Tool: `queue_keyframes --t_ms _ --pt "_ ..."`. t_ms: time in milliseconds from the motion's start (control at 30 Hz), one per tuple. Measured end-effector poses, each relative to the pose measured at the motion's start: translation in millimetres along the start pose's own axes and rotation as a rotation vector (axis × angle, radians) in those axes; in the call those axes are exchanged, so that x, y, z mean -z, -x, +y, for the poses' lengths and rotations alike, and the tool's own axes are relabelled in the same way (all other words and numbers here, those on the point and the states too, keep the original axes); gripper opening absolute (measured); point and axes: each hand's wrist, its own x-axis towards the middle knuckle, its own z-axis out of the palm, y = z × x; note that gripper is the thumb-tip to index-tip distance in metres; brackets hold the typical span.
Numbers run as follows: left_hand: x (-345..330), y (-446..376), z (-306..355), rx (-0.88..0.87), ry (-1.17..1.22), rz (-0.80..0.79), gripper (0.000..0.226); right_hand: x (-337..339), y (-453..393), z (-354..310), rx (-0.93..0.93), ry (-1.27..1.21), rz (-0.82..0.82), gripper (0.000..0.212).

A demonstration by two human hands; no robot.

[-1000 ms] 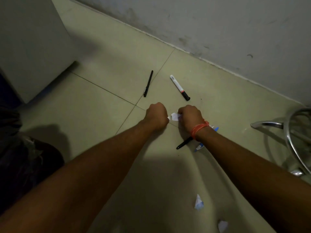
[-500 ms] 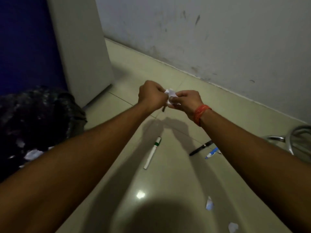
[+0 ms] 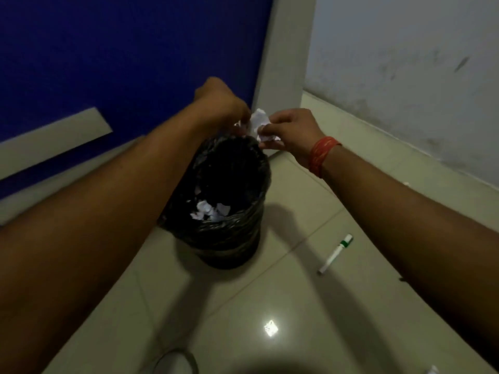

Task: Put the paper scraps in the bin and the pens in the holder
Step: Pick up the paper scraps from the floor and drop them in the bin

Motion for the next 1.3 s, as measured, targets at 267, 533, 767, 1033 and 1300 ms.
queue_keyframes --t_ms 267,533,767,1033,1300 --pt "19 18 -57 0.387 -0.344 -0.425 0.018 -49 11 11 0.332 1.08 -0.394 0.026" --pt "8 20 -11 0.224 -0.514 -0.404 0.014 -29 17 -2 0.305 0.83 -0.346 0.037" --pt "-74 34 66 -0.281 -0.522 -0.062 0.013 67 21 13 0.085 0.541 0.108 0.016" --pt "-235 74 84 -0.386 -0.355 -0.424 0.015 238 91 67 -0.341 0.781 0.404 0.02" --pt "-362 154 30 -0.558 -0.316 -0.854 0.03 337 143 125 -0.639 0.956 0.476 0.022"
